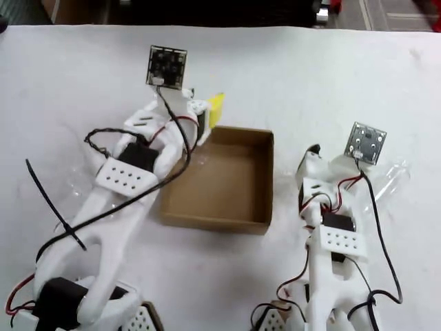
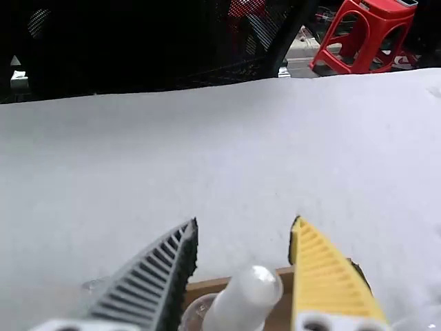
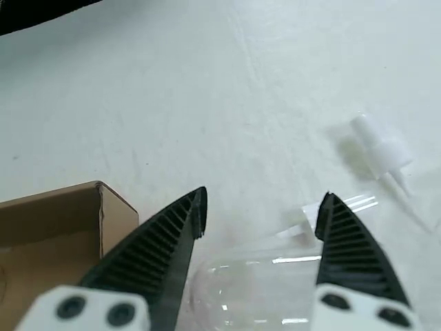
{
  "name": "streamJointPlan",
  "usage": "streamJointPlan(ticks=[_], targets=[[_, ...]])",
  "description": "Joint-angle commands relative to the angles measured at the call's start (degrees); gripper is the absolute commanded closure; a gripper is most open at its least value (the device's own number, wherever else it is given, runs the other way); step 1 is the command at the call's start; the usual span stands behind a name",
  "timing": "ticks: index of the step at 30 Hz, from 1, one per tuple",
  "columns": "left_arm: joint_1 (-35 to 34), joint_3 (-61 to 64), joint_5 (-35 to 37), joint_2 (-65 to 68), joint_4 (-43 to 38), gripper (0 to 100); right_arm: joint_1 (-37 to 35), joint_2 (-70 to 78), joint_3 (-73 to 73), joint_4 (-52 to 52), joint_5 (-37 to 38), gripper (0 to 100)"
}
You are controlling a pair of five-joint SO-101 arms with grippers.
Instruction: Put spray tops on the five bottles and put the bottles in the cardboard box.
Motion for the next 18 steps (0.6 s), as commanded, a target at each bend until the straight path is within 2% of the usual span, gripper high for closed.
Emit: streamJointPlan(ticks=[1, 14, 18], targets=[[-0.6, -4.9, 1.1, -2.4, 1.8, 79, -0.2, 0.0, -0.8, -1.3, 0.2, 76.5], [-0.6, -4.9, 1.0, -2.5, 1.8, 80, -0.2, 0.0, -0.8, -1.3, 0.2, 76.5], [-2.1, -4.8, 1.0, -8.2, 2.1, 80, -0.2, 0.0, -0.8, -1.3, 0.2, 76.5]])
